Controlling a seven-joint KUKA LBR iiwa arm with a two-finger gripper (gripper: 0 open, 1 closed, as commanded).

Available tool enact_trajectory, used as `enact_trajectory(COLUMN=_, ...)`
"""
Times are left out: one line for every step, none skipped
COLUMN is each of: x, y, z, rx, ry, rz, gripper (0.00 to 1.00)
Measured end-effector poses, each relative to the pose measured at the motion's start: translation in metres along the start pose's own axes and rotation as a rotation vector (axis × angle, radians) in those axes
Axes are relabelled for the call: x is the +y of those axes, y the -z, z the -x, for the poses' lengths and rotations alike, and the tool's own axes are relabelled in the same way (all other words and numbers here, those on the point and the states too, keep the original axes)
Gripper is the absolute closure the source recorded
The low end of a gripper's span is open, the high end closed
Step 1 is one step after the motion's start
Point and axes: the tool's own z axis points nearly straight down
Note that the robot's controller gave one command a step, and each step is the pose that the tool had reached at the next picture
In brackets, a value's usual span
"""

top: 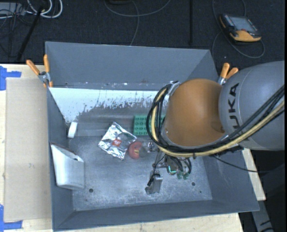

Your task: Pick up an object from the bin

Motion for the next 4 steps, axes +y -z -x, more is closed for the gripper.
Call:
enact_trajectory(x=0.044, y=-0.076, z=0.041, rx=-0.006, ry=0.208, rz=0.0, gripper=0.0)
enact_trajectory(x=0.056, y=-0.117, z=0.108, rx=-0.014, ry=0.181, rz=0.001, gripper=0.0)
enact_trajectory(x=0.024, y=-0.12, z=0.13, rx=-0.013, ry=0.15, rz=-0.001, gripper=0.0)
enact_trajectory(x=0.026, y=-0.119, z=0.13, rx=-0.013, ry=0.149, rz=0.001, gripper=1.0)
